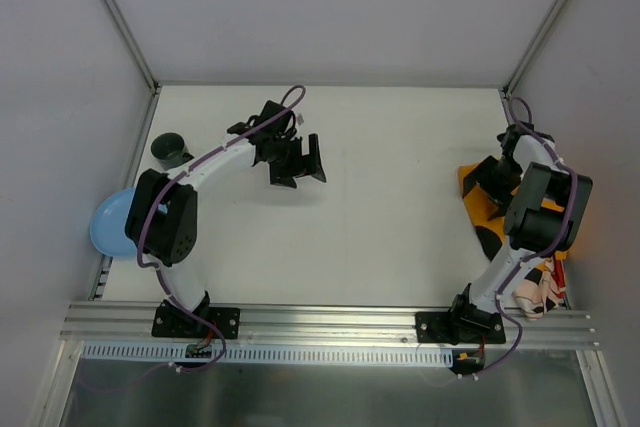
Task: Set the dinner table for one person
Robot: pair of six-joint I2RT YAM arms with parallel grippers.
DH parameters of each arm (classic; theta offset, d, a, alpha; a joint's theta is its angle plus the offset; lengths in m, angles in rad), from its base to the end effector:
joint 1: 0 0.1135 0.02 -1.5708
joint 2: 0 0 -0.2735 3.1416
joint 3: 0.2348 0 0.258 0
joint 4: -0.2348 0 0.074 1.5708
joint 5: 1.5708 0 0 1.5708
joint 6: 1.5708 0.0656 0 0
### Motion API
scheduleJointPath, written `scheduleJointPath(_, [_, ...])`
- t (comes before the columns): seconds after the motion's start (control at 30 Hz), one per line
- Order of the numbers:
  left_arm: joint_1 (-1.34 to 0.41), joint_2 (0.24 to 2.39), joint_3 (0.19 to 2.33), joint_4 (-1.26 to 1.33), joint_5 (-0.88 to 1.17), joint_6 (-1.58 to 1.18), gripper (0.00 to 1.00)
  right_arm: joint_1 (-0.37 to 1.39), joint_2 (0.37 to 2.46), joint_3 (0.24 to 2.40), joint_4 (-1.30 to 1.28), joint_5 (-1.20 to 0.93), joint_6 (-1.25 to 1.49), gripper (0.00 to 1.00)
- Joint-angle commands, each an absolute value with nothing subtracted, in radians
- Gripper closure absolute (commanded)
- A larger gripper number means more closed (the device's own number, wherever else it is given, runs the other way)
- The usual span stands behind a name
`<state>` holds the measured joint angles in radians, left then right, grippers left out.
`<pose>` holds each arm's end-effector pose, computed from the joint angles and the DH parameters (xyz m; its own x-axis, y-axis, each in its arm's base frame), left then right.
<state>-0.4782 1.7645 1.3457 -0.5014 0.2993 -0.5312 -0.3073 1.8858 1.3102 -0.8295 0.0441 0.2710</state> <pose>0.3543 -0.2054 0.2259 -0.9122 -0.0724 -0.4034 0.1580 0.8461 -0.5091 0.3527 -0.1150 0.1497 -0.8230 0.5418 -0.1706 0.5495 0.8355 0.0023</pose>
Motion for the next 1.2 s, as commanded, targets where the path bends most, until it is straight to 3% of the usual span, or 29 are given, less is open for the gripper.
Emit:
scheduleJointPath(0.0, [-0.480,1.758,1.385,-0.411,0.498,-0.534,0.10,-0.298,1.750,1.399,-0.945,0.060,0.247,0.08])
scheduleJointPath(0.03, [-0.485,1.787,1.417,-0.382,0.559,-0.546,0.08,-0.296,1.708,1.414,-0.977,0.058,0.255,0.01])
scheduleJointPath(0.1, [-0.503,1.907,1.488,-0.318,0.701,-0.586,0.07,-0.287,1.662,1.427,-1.005,0.046,0.278,0.00])
scheduleJointPath(0.23, [-0.574,2.146,1.820,-0.258,0.779,-0.670,0.06,-0.233,1.550,1.469,-1.083,0.060,0.322,0.01])
scheduleJointPath(0.33, [-0.591,2.238,1.761,0.013,0.766,-0.930,0.08,-0.206,1.453,1.470,-1.129,0.046,0.386,0.01])
scheduleJointPath(0.6, [-0.659,2.439,1.934,0.110,0.709,-1.035,0.07,-0.075,1.235,1.439,-1.209,0.078,0.477,0.01])
scheduleJointPath(0.83, [-0.680,2.340,1.818,0.071,0.689,-0.961,0.10,-0.124,1.181,1.232,-1.218,0.258,0.417,0.01])
scheduleJointPath(0.93, [-0.644,2.237,1.705,0.055,0.696,-0.930,0.10,-0.234,1.141,1.102,-1.143,0.242,0.433,0.01])
scheduleJointPath(1.17, [-0.586,1.925,1.389,0.006,0.687,-0.858,0.11,-0.495,1.209,1.016,-1.060,0.264,0.498,0.01])
